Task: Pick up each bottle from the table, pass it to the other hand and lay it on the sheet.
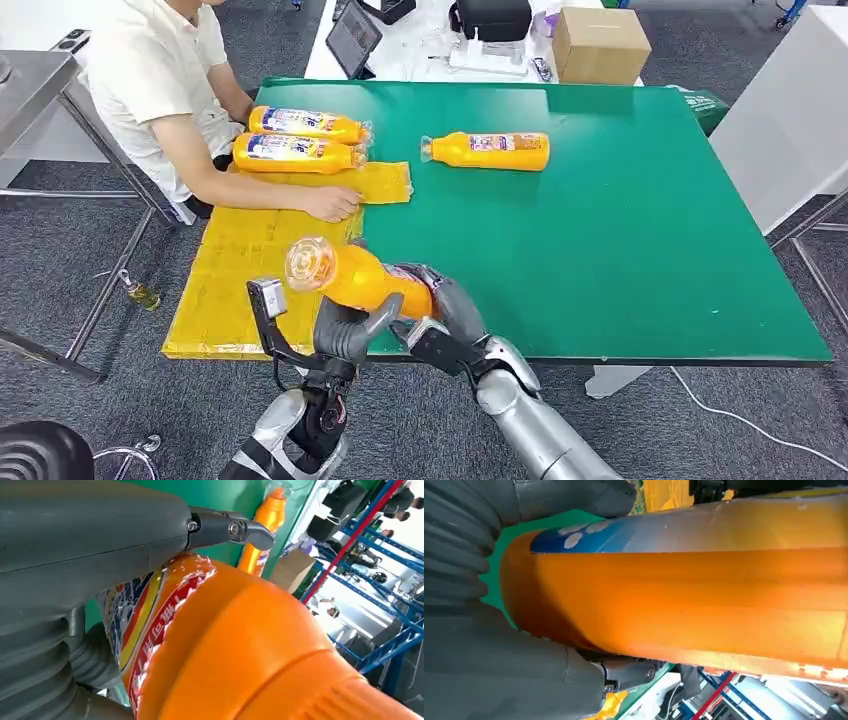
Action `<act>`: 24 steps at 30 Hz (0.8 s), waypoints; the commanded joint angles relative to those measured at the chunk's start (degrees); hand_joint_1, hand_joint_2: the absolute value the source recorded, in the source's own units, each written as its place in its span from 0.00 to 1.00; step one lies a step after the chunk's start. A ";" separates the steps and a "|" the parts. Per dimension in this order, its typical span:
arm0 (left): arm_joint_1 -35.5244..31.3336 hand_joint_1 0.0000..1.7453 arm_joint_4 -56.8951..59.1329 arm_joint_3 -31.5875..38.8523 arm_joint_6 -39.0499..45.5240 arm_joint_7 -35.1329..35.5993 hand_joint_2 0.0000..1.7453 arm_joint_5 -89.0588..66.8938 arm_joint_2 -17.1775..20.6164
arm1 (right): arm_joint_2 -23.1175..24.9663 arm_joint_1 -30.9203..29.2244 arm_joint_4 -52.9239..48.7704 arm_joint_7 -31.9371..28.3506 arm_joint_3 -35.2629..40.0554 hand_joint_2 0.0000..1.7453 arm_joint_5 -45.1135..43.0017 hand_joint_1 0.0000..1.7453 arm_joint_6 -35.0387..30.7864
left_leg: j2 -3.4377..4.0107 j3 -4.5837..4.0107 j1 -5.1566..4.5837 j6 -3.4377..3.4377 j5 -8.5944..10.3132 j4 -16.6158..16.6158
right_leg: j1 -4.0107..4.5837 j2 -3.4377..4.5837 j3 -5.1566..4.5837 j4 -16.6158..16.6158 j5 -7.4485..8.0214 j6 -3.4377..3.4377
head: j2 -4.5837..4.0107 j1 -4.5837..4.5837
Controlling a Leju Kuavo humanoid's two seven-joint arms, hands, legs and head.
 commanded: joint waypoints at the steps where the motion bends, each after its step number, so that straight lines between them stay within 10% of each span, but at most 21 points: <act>1: -3.97 1.00 5.11 0.02 -0.66 -0.78 1.00 0.46 0.46 | -0.51 -2.02 1.81 0.20 5.15 1.00 -0.57 1.00 0.56 | 0.06 0.19 0.00 0.07 -0.05 -0.03 | 0.04 -0.02 0.19 -0.03 -0.04 -0.12 | 0.00 0.00; 2: -3.67 1.00 4.56 0.45 -1.10 -0.91 1.00 0.86 0.46 | -0.62 -1.92 1.77 -0.22 5.16 1.00 -0.77 1.00 0.43 | 0.06 0.32 -0.01 0.11 -0.08 -0.05 | 0.04 -0.05 0.31 -0.05 -0.08 -0.18 | 0.00 -0.02; 3: -3.55 1.00 4.24 0.74 -1.39 -1.01 1.00 1.03 0.49 | -0.55 -1.64 1.69 -0.88 4.81 1.00 -1.68 0.80 0.82 | 0.04 0.22 0.01 0.08 -0.06 -0.03 | 0.05 -0.05 0.21 -0.04 -0.05 -0.14 | 0.00 -0.02; 4: -3.38 1.00 3.80 0.97 -1.75 -1.24 1.00 1.11 0.56 | -0.64 -1.46 1.78 -1.10 4.95 1.00 -1.78 0.06 1.11 | 0.00 0.11 -0.01 0.05 -0.02 -0.02 | 0.02 -0.06 0.11 -0.01 -0.04 -0.09 | 0.00 0.00; 5: -3.14 1.00 3.18 1.37 -1.89 -1.31 1.00 1.16 0.58 | -0.56 -1.02 1.67 -1.46 4.79 1.00 -2.39 0.00 1.75 | 0.02 0.22 0.00 0.08 -0.06 -0.04 | 0.04 -0.07 0.22 -0.03 -0.06 -0.14 | 0.00 -0.02; 6: -3.16 1.00 2.94 1.52 -1.96 -1.33 1.00 1.14 0.61 | -0.44 -0.67 1.49 -2.07 4.67 1.00 -3.30 0.00 2.94 | 0.06 0.39 0.00 0.12 -0.11 -0.07 | 0.07 -0.07 0.39 -0.07 -0.11 -0.22 | 0.00 -0.02; 7: -3.38 1.00 2.89 1.69 -2.04 -1.25 1.00 1.15 0.59 | -0.47 -0.28 1.15 -2.73 5.13 0.00 -3.38 0.00 3.51 | 0.05 0.20 -0.01 0.07 -0.06 -0.05 | 0.03 -0.03 0.19 -0.04 -0.06 -0.13 | 0.00 -0.02; 16: -4.28 1.00 3.46 2.79 -1.12 -2.20 1.00 0.18 1.01 | -1.01 1.32 -0.71 -4.62 5.70 0.00 -3.62 0.00 3.72 | -0.03 0.11 0.01 0.05 -0.02 -0.03 | 0.04 -0.10 0.11 -0.04 -0.04 -0.09 | 0.00 -0.02; 24: -3.98 1.00 6.29 6.40 0.44 -2.88 1.00 -22.34 8.57 | -5.69 10.46 -11.15 -2.97 1.05 0.00 7.25 0.00 -14.21 | -0.09 0.37 -0.01 0.06 -0.03 -0.20 | 0.03 -0.17 0.35 -0.16 -0.08 -0.16 | 0.00 -0.04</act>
